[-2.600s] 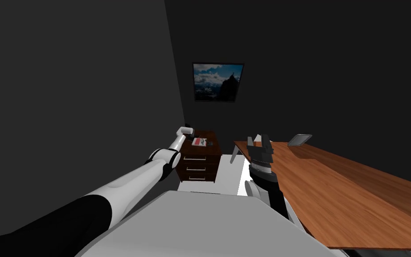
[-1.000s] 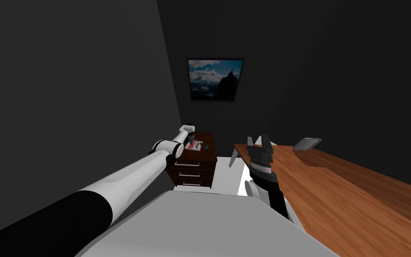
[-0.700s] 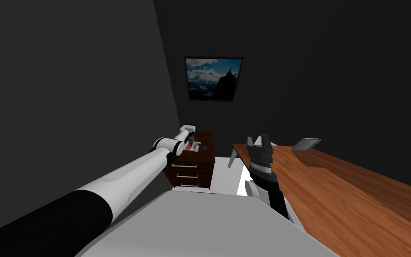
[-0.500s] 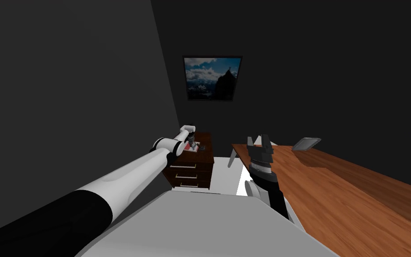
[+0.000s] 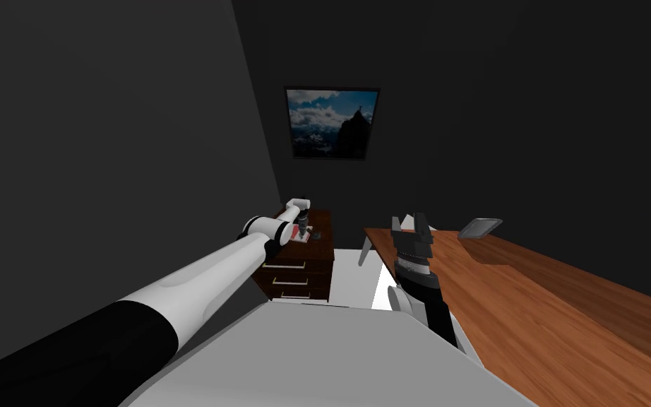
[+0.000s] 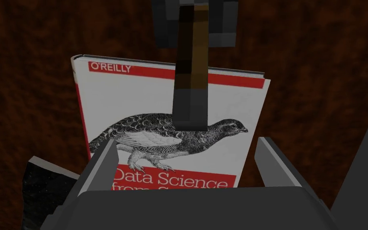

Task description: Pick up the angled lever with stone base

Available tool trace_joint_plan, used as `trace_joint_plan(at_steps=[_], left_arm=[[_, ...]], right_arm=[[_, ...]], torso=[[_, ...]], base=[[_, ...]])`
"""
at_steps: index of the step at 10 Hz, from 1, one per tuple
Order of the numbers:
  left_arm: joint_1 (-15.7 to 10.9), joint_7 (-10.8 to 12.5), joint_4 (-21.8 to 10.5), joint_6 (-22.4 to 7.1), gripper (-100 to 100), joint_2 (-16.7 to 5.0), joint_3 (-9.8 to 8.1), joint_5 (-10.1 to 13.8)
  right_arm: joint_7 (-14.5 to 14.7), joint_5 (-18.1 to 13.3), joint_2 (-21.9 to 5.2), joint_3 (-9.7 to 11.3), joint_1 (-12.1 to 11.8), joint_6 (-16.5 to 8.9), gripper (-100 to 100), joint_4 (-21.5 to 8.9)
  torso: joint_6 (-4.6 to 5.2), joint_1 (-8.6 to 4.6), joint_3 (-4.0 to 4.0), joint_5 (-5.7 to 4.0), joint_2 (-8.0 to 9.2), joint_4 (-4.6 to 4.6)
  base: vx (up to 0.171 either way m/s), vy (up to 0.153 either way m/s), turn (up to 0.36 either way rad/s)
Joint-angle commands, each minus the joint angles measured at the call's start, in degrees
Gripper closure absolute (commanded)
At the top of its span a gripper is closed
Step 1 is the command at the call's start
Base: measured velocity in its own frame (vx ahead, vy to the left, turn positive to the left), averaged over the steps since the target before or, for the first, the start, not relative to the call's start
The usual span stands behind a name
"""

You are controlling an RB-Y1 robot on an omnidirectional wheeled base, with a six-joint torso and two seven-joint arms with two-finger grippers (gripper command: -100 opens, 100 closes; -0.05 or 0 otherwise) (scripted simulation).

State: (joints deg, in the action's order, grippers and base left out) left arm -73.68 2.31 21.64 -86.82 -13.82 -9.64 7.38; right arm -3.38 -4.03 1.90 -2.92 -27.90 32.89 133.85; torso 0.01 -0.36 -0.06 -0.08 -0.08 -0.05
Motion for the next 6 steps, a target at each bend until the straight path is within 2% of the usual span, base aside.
trace_joint_plan(at_steps=[1, 3, 5, 6], left_arm=[[1.0, 0.1, 2.1, -1.4, -100, 0.3, 0.03, -0.1], [0.2, -0.1, 0.2, -3.4, -100, 1.1, -0.4, 0.1], [0.6, 0.1, 1.0, -3.8, -100, 1.1, -0.34, 0.1], [0.5, 0.0, 0.8, -3.6, 0, 1.1, -0.35, 0.1]], right_arm=[[0.0, 0.0, 0.0, 0.0, 0.0, 0.0, 0, 0.0], [0.0, 0.0, 0.0, 0.0, 0.0, 0.0, 0, 0.0], [0.0, 0.0, 0.0, 0.0, 0.0, 0.0, 0, 0.0], [0.0, 0.0, 0.0, 0.0, 0.0, 0.0, 0, 0.0]], torso=[[0.0, 0.0, 0.0, 0.0, 0.0, 0.0], [0.01, 0.1, 0.02, 0.03, 0.03, 0.01], [0.0, -0.09, 0.0, -0.03, 0.0, 0.0], [-0.01, 0.14, 0.03, 0.02, 0.06, 0.01]], base=[[0.016, -0.037, 0.006], [0.033, -0.095, -0.076], [0.025, -0.077, -0.003], [0.003, -0.01, -0.001]])
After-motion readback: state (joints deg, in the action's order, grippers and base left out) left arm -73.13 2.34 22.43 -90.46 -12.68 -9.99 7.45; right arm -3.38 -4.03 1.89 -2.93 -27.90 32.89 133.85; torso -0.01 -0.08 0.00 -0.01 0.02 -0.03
